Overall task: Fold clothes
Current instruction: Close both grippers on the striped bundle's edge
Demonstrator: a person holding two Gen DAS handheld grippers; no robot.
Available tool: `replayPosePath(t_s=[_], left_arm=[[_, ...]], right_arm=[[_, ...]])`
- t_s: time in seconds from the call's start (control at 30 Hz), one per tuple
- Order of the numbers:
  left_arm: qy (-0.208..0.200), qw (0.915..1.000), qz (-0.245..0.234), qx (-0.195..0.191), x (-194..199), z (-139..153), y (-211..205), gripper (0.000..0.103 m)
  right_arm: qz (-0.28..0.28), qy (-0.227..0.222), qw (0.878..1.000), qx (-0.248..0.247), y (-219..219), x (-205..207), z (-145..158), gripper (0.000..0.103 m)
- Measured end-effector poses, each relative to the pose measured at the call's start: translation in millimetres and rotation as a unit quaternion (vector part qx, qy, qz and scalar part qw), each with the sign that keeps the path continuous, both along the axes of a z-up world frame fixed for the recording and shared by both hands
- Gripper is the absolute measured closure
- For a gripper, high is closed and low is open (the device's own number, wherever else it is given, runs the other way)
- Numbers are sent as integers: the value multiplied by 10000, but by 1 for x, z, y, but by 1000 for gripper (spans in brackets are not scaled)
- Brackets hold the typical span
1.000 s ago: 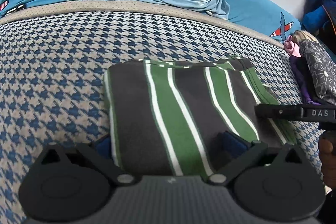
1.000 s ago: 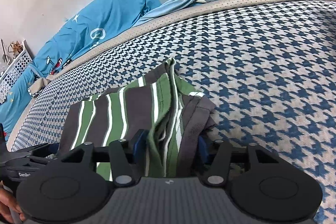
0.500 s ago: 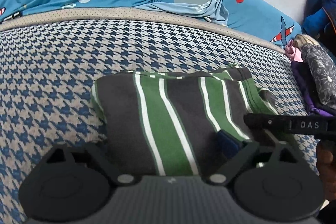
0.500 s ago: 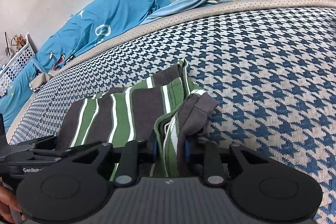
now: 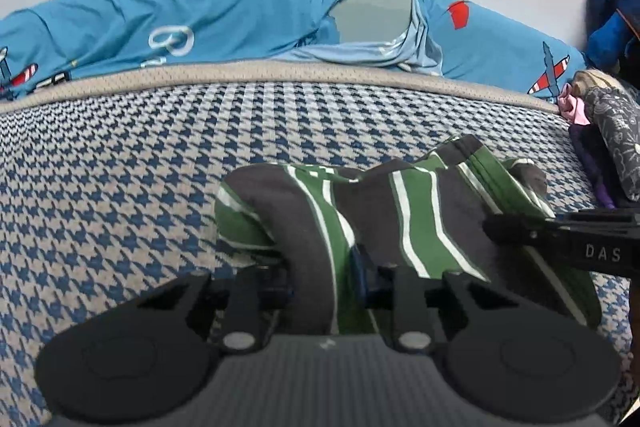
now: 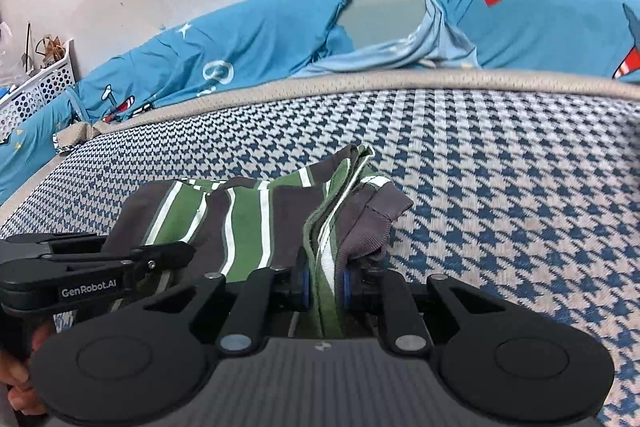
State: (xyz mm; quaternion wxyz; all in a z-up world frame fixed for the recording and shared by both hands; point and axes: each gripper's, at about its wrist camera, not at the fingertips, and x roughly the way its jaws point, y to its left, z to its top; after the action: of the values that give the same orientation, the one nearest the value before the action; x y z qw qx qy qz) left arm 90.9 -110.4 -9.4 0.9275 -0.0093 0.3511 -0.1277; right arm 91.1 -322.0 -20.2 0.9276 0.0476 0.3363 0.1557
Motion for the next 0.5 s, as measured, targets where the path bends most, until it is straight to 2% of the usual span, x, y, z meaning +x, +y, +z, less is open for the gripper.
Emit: replayPosePath(t_s=[0.13, 0.3, 0.4, 0.43, 0.5], left_arm=[[122, 9997, -37, -218, 1, 0, 3, 80], [383, 9982, 13, -457, 8, -11, 9, 75], [408, 9982, 16, -442, 11, -15, 9, 64], [439, 9981, 39, -435, 13, -17, 10, 55], [482, 9976, 63, -496, 15, -21, 13, 53]], right_arm=[[-107, -25, 9999, 79, -5, -5, 5, 88], [-186, 415, 9986, 265, -17, 2, -9, 87], [-272, 642, 9969, 373, -22, 7, -16, 81], [-305, 692, 9962, 431, -24, 8, -17, 78], [-338, 744, 9952, 532, -27, 9, -19, 77]])
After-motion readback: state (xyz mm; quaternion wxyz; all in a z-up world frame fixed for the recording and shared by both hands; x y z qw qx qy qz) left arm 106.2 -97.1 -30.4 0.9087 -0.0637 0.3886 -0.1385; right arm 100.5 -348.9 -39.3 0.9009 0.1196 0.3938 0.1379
